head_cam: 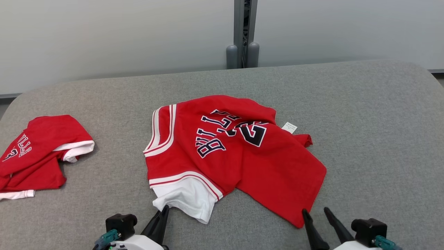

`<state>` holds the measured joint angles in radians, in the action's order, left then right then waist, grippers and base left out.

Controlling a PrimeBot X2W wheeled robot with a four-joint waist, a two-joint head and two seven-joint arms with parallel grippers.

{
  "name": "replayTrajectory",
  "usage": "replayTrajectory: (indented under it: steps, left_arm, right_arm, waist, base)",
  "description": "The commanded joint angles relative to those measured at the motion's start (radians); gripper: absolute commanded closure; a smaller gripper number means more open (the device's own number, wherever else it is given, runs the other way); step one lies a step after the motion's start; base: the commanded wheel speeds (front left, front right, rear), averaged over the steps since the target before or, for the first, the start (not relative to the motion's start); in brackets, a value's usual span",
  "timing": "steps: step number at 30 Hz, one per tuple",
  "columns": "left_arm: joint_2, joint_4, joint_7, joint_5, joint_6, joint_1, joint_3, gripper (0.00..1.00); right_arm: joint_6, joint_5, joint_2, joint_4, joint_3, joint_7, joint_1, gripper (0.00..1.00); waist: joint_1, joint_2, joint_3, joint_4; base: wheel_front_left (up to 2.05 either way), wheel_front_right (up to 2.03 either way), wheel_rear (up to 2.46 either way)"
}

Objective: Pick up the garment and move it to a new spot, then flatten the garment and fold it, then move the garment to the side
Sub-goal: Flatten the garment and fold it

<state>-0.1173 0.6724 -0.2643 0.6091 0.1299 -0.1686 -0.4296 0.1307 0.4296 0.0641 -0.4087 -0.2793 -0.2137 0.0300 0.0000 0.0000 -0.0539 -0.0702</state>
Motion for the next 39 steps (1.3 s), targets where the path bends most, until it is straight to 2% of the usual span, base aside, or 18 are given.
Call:
replayTrajectory:
  steps: [1,20,30,31,32,35,39]
  left_arm:
    - [-0.002,0.0,-0.001,-0.001,0.001,-0.011,-0.002,1.0]
    - [-0.01,0.001,-0.001,-0.006,0.001,-0.019,-0.012,1.0]
    - [-0.011,-0.008,-0.001,-0.012,0.001,-0.021,-0.013,1.0]
    - [-0.01,-0.008,-0.001,-0.012,0.001,-0.022,-0.014,1.0]
    - [-0.011,-0.008,-0.001,-0.012,0.001,-0.022,-0.015,1.0]
    - [-0.012,-0.008,-0.001,-0.012,0.001,-0.023,-0.017,1.0]
    - [-0.013,-0.007,-0.001,-0.011,0.001,-0.022,-0.019,1.0]
  right_arm:
    - [0.0,0.034,0.001,-0.009,-0.025,0.019,-0.015,0.0]
    - [0.0,0.253,-0.009,-0.119,-0.086,0.068,0.023,0.0]
    - [0.0,0.297,-0.011,-0.171,-0.117,0.057,0.049,0.0]
    - [0.0,0.302,-0.011,-0.174,-0.12,0.054,0.053,0.17]
    - [0.0,0.305,-0.011,-0.178,-0.124,0.052,0.056,0.5]
    - [0.0,0.314,-0.012,-0.184,-0.135,0.046,0.064,1.0]
    - [0.0,0.323,-0.003,-0.192,-0.144,0.036,0.078,1.0]
  waist:
    - [0.0,0.0,0.0,0.001]
    - [0.0,0.0,-0.006,0.028]
    - [0.0,0.0,-0.014,0.038]
    - [0.0,0.0,-0.015,0.039]
    - [0.0,0.0,-0.015,0.041]
    - [0.0,0.0,-0.018,0.044]
    - [0.0,0.0,-0.017,0.047]
  base:
    - [0.0,0.0,0.0]
    - [0.0,0.0,0.0]
    - [0.0,0.0,0.0]
    - [0.0,0.0,0.0]
    - [0.0,0.0,0.0]
    - [0.0,0.0,0.0]
    - [0.0,0.0,0.0]
